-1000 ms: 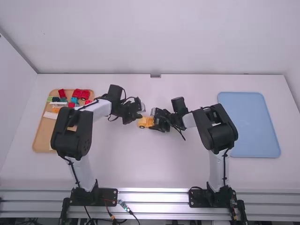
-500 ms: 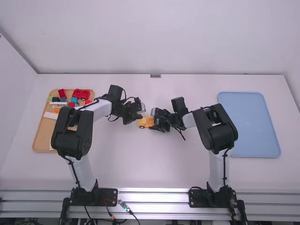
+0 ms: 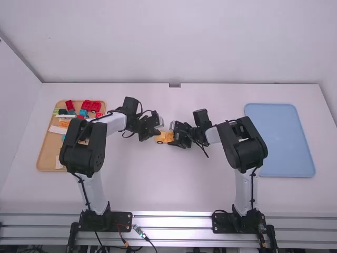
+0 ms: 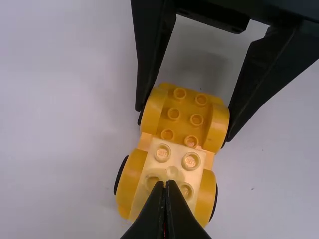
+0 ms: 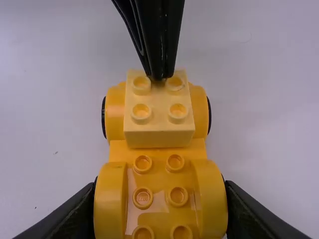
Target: Assemble lego blocks to make yellow taxi
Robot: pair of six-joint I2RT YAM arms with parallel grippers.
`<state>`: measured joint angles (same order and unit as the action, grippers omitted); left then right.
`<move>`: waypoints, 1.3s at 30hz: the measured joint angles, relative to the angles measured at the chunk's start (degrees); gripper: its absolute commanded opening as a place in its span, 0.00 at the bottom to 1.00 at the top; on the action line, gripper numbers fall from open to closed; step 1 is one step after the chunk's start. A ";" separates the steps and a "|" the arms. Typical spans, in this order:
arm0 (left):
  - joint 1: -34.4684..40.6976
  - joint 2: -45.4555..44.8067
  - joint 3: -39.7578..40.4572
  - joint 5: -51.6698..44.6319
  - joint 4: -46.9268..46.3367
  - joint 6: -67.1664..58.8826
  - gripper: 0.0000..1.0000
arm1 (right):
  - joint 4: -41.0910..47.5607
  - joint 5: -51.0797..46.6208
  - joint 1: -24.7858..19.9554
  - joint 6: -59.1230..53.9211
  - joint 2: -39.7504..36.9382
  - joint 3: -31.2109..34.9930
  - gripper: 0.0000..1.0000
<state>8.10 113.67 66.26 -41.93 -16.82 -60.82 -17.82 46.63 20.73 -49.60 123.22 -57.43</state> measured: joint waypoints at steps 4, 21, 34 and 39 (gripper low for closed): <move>0.35 0.02 0.98 1.16 -2.34 0.00 0.02 | 0.02 0.13 0.11 0.04 0.00 0.02 0.59; 2.82 -0.11 2.80 6.49 -4.83 0.04 0.02 | 0.15 0.39 -0.48 -0.09 0.00 0.00 0.59; 2.91 -0.17 2.80 6.91 -4.92 0.46 0.02 | 0.17 0.48 -0.50 -0.24 0.00 0.02 0.59; 3.15 -0.15 4.00 7.87 -7.52 0.42 0.01 | 0.28 0.70 -0.50 -0.33 0.00 0.02 0.59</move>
<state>11.25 113.51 70.26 -34.06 -24.34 -60.40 -17.54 47.33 20.23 -49.93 123.22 -57.41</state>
